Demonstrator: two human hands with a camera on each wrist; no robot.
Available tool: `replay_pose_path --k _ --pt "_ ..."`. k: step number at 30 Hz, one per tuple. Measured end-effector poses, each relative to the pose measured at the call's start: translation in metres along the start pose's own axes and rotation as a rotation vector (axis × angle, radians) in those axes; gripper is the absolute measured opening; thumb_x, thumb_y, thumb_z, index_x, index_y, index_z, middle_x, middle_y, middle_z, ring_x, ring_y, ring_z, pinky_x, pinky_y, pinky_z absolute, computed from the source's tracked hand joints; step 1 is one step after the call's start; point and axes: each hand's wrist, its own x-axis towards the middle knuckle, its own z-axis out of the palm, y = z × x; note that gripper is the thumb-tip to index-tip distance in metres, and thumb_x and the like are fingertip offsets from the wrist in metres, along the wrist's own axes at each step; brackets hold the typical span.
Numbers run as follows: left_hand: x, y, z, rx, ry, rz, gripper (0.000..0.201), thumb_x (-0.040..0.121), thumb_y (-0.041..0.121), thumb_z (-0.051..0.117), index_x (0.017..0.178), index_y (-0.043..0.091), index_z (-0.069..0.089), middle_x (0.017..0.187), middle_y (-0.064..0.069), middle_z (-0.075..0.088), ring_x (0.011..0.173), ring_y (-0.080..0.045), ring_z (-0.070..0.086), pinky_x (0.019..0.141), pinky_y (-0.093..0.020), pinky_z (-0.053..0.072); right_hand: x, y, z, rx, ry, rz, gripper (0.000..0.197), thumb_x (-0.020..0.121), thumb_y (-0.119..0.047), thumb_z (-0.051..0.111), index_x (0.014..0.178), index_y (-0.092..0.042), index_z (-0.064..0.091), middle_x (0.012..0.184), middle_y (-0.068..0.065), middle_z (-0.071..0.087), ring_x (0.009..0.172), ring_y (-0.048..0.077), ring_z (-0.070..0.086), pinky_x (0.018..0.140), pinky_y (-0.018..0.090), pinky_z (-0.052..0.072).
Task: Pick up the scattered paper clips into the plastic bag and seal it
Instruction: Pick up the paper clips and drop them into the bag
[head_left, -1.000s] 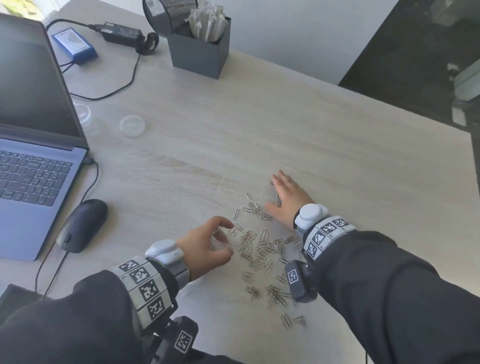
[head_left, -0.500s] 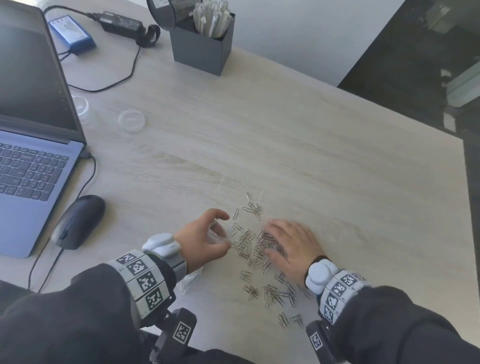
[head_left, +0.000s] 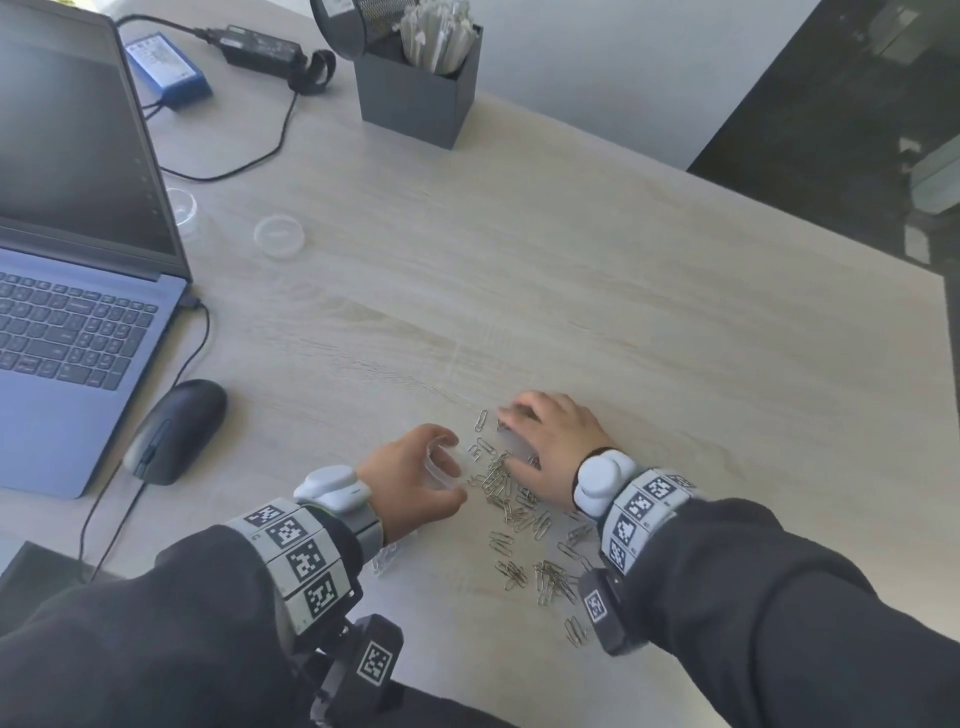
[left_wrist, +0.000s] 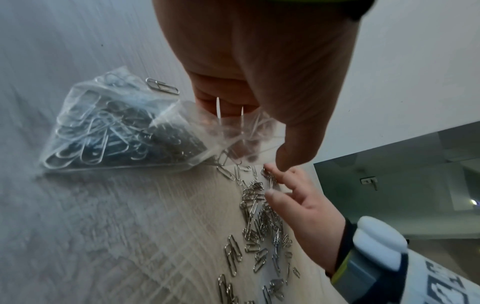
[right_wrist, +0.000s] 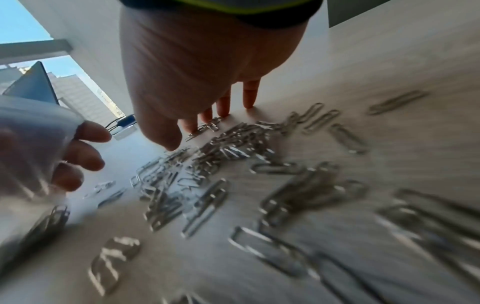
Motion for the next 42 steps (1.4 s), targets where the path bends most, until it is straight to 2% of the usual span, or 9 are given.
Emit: replay_pose_path --k 7,10,14,20,24,27,30,36,42 --pt "0.001 0.005 0.007 0.050 -0.047 -0.048 0.054 0.067 0.051 0.070 0.118 0.040 0.056 0.105 0.015 0.069 0.094 -0.010 0.068 0.088 -0.032 0.055 -0.054 0.014 0.010 0.017 -0.133 -0.057 0.061 0.085 -0.054 0.044 0.142 -0.034 0.033 0.145 -0.007 0.034 0.129 0.021 0.033 0.105 0.046 0.035" --pt "0.002 0.006 0.012 0.073 -0.081 -0.071 0.058 0.061 0.060 0.064 0.116 0.047 0.053 0.103 0.012 0.070 0.090 -0.012 0.070 0.087 -0.037 0.058 -0.072 0.018 0.013 0.017 -0.179 -0.057 0.069 0.080 -0.061 0.049 0.143 -0.037 0.031 0.147 -0.008 0.030 0.131 0.021 0.031 0.107 0.045 0.033" --pt "0.000 0.014 0.020 0.085 -0.106 -0.074 0.059 0.064 0.055 0.068 0.121 0.045 0.053 0.098 0.008 0.070 0.088 -0.014 0.070 0.085 -0.039 0.059 -0.086 0.020 0.017 0.005 -0.234 -0.038 0.086 0.070 -0.073 0.057 0.143 -0.044 0.022 0.148 -0.010 0.021 0.134 0.021 0.024 0.109 0.043 0.026" --pt "0.001 0.028 0.032 0.150 -0.132 -0.065 0.062 0.059 0.064 0.063 0.118 0.053 0.049 0.094 0.010 0.071 0.086 -0.013 0.071 0.082 -0.038 0.060 -0.105 0.019 0.024 -0.046 -0.213 -0.005 0.101 0.058 -0.080 0.062 0.143 -0.049 0.017 0.149 -0.008 0.021 0.134 0.023 0.024 0.107 0.048 0.027" --pt "-0.001 0.037 0.039 0.172 -0.150 -0.056 0.058 0.065 0.056 0.067 0.120 0.048 0.051 0.096 0.010 0.071 0.087 -0.012 0.070 0.084 -0.039 0.059 -0.117 0.016 0.030 -0.025 -0.121 0.162 0.109 0.054 -0.089 0.053 0.144 -0.047 0.009 0.153 -0.005 0.016 0.138 0.025 0.019 0.106 0.051 0.030" --pt "-0.002 0.040 0.044 0.186 -0.160 -0.044 0.066 0.058 0.064 0.061 0.121 0.046 0.051 0.096 0.011 0.070 0.088 -0.012 0.070 0.087 -0.039 0.058 -0.124 0.016 0.035 0.054 -0.083 0.371 0.116 0.049 -0.093 0.049 0.145 -0.045 0.005 0.156 -0.004 0.011 0.141 0.024 0.014 0.108 0.050 0.028" --pt "-0.001 0.039 0.048 0.218 -0.172 -0.039 0.068 0.056 0.070 0.058 0.120 0.049 0.049 0.095 0.014 0.071 0.088 -0.011 0.070 0.087 -0.038 0.058 -0.126 0.012 0.040 0.105 -0.073 0.420 0.112 0.050 -0.089 0.054 0.143 -0.047 0.009 0.152 -0.004 0.015 0.139 0.024 0.016 0.107 0.047 0.029" --pt "-0.006 0.048 0.052 0.230 -0.156 -0.040 0.065 0.060 0.062 0.061 0.122 0.044 0.053 0.099 0.012 0.071 0.091 -0.012 0.069 0.088 -0.036 0.056 -0.119 0.001 0.042 0.181 -0.061 0.306 0.108 0.054 -0.078 0.067 0.142 -0.044 0.015 0.138 -0.001 0.025 0.122 0.024 0.031 0.099 0.043 0.040" --pt "-0.008 0.048 0.053 0.239 -0.141 -0.042 0.064 0.061 0.063 0.062 0.121 0.043 0.053 0.100 0.010 0.071 0.093 -0.013 0.068 0.089 -0.036 0.055 -0.100 0.000 0.040 0.278 -0.014 0.297 0.070 0.073 -0.057 0.070 0.131 -0.040 0.036 0.124 -0.001 0.033 0.107 0.021 0.042 0.081 0.040 0.050"
